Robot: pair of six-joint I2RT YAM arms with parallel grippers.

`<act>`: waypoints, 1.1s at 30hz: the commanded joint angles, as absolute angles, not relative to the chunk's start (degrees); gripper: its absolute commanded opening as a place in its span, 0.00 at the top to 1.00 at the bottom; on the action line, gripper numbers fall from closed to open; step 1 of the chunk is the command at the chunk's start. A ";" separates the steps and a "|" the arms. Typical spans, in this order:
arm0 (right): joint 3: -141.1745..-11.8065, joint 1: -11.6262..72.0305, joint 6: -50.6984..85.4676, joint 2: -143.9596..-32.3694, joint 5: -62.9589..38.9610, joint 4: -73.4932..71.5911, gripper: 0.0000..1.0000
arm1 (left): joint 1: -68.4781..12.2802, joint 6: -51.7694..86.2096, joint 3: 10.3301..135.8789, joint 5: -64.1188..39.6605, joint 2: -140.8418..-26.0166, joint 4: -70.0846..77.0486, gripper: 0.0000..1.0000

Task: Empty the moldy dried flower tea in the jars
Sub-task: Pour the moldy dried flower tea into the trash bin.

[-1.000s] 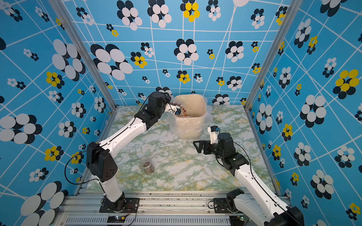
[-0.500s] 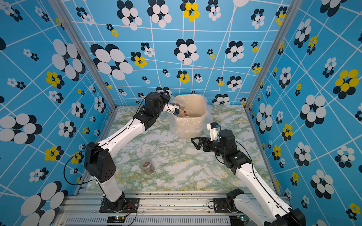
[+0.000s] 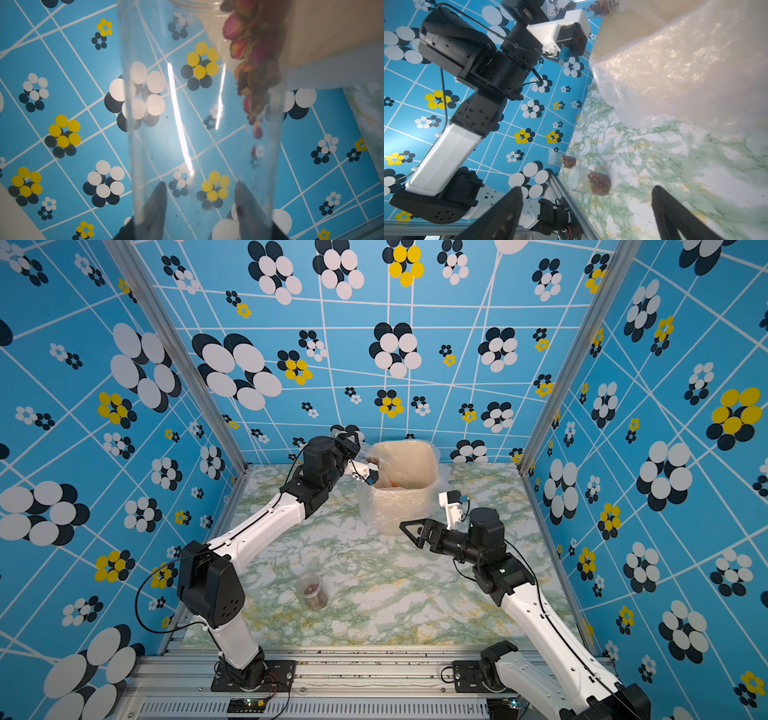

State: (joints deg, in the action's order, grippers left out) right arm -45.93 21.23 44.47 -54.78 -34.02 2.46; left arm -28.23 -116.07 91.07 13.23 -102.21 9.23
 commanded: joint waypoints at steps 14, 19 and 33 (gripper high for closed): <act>-59.86 21.01 54.04 -63.68 -32.57 0.01 0.10 | -25.42 -84.63 96.77 1.20 -96.86 -17.27 1.00; -67.53 21.01 53.16 -69.83 -30.67 3.73 0.22 | -24.70 -80.61 97.01 -2.11 -96.50 -20.23 1.00; -81.74 21.00 55.65 -85.94 -30.83 5.68 0.45 | -24.63 -78.82 94.82 -3.62 -95.30 -19.11 1.00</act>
